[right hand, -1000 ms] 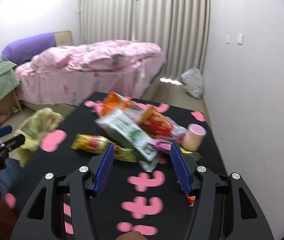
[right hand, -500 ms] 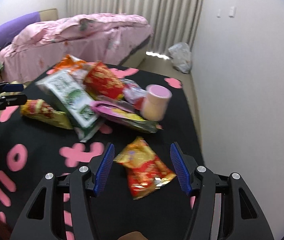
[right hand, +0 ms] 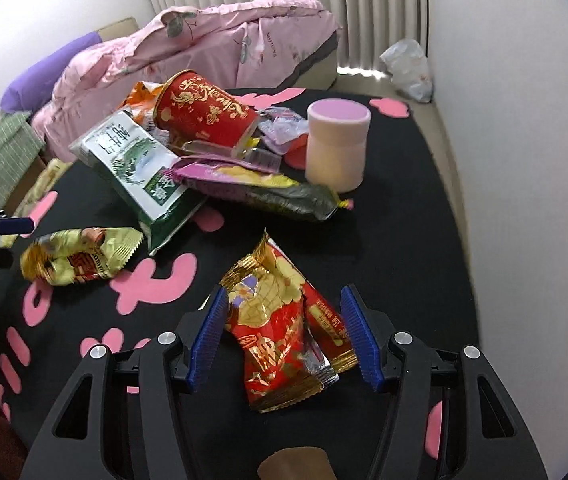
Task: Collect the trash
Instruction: 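Grasp the gold snack wrapper with the left tool while the right tool grasps the red wrapper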
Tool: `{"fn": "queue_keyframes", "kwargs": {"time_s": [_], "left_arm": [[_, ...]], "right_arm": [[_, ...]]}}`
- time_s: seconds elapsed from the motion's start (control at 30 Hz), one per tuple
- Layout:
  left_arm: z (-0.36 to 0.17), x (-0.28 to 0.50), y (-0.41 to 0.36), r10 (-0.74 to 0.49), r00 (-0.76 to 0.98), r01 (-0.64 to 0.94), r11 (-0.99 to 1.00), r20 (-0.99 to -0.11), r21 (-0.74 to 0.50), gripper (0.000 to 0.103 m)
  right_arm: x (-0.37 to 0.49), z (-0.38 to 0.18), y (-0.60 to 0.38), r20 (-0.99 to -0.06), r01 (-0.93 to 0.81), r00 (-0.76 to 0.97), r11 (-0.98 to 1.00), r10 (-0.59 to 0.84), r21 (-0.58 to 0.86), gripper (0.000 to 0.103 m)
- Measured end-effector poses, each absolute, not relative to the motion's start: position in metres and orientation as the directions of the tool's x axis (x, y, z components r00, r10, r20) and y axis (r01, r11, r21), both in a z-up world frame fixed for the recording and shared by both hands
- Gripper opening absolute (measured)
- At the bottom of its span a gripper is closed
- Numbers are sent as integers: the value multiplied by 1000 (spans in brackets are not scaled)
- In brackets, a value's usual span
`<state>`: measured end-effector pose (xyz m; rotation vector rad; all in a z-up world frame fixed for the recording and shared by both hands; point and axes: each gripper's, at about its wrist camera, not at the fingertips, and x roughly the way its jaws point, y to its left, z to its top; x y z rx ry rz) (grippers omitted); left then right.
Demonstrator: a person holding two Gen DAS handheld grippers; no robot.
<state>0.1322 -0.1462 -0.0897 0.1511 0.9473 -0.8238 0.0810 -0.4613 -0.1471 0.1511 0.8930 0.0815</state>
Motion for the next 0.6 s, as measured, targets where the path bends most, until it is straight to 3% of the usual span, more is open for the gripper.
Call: {"fn": "queue_keyframes", "kwargs": {"time_s": [0.1, 0.2, 0.33, 0.5, 0.6], "left_arm": [[-78, 138, -154, -556, 350, 694, 694, -754, -189, 75], [-80, 139, -172, -553, 313, 730, 660, -772, -177, 75], [-98, 136, -191, -489, 328, 748, 657, -808, -94, 63], [-111, 144, -188, -488, 311, 709, 691, -816, -143, 62], [-110, 140, -186, -500, 301, 715, 682, -812, -156, 62]], "right_arm": [[71, -146, -449, -757, -31, 626, 976, 187, 215, 55], [57, -137, -434, -746, -62, 646, 985, 161, 159, 55], [45, -128, -430, -756, -55, 647, 995, 99, 83, 55], [43, -132, -434, -768, -83, 622, 988, 153, 129, 55], [49, -140, -430, -776, -64, 623, 995, 102, 80, 55]]}}
